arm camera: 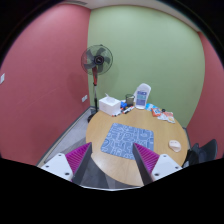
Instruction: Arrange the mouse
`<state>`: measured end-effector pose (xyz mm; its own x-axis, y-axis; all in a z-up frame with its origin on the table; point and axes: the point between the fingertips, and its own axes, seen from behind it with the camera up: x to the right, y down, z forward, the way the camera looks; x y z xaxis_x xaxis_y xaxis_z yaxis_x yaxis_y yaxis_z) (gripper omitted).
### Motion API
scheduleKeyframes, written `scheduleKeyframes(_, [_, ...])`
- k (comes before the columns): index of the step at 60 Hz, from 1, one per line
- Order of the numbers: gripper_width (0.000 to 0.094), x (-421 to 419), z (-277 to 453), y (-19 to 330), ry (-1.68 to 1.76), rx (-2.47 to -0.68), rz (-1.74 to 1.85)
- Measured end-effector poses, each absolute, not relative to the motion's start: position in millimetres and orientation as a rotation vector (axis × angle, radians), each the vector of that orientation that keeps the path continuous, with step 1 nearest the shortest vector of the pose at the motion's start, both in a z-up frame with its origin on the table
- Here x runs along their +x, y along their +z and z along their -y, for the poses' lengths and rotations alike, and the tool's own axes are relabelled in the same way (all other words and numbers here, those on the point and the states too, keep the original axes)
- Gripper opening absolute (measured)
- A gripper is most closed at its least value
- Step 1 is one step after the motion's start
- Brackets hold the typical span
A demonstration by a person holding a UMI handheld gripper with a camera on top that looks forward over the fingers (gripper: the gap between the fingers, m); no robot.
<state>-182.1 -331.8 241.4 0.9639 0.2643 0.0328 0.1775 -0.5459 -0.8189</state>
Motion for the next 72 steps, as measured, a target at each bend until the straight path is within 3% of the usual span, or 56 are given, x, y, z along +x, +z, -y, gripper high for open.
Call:
scheduleKeyframes(7, [0.0825, -160.9, 337.9, 223.6, 0.098, -2.2, 0.279])
scheduleKeyframes(32, [0.0829, 57.5, 338.2, 77.4, -0.063, -2.403, 0.112])
scheduleKeyframes(51, [0.0829, 199.3, 218.8, 27.8, -0.124, -2.347, -0.004])
scheduleKeyframes(72, [0.0835, 223.0, 114.1, 1.3, -0.032, -2.321, 0.033])
